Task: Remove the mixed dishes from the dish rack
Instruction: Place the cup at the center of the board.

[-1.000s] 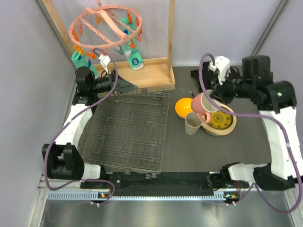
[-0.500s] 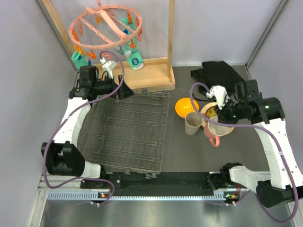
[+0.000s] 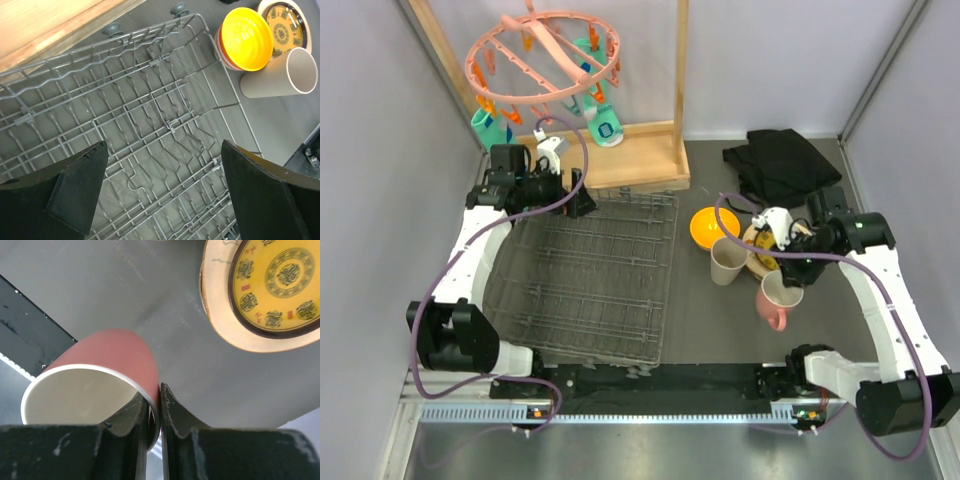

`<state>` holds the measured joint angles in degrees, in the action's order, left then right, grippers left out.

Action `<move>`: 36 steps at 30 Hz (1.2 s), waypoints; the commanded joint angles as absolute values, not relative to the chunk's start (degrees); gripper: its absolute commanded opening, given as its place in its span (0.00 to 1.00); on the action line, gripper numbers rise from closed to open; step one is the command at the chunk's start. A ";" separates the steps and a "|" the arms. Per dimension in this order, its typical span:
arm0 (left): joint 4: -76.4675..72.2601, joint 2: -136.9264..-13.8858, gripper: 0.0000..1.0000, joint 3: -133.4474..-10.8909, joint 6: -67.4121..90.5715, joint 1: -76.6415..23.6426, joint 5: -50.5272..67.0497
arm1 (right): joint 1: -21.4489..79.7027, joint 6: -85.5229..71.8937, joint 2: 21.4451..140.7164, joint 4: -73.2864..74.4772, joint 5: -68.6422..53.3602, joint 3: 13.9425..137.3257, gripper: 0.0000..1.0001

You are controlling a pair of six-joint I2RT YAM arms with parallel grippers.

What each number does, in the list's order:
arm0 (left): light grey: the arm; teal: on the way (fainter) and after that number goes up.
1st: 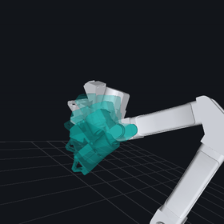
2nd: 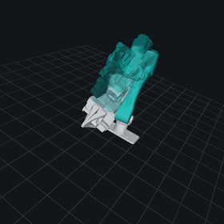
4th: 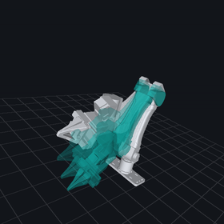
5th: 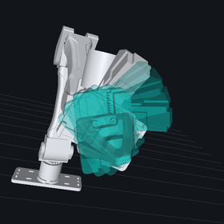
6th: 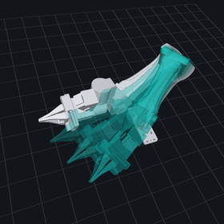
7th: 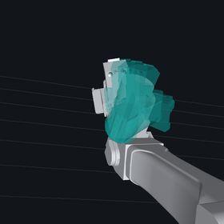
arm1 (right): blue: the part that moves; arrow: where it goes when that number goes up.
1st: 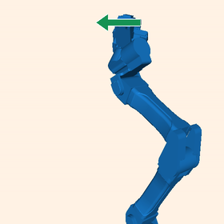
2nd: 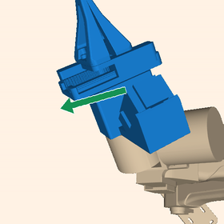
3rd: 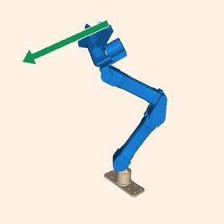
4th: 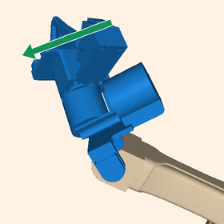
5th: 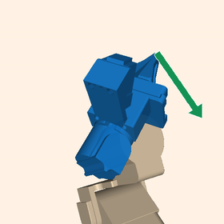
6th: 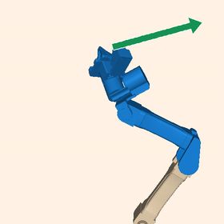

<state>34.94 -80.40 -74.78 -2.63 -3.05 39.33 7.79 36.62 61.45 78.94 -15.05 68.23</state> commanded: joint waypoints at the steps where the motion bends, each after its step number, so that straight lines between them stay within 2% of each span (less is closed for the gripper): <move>1: 34.72 -79.45 0.98 -74.45 -4.83 -2.90 38.58 | 7.21 36.92 62.14 77.88 -17.49 67.24 0.00; 18: 33.93 -79.01 0.98 -72.77 -4.75 -2.90 37.44 | 7.21 34.02 68.11 57.50 -18.81 57.84 0.00; 36: 34.10 -80.24 0.98 -73.56 -4.75 -2.90 37.35 | 7.21 31.90 71.10 50.71 -14.86 56.25 0.00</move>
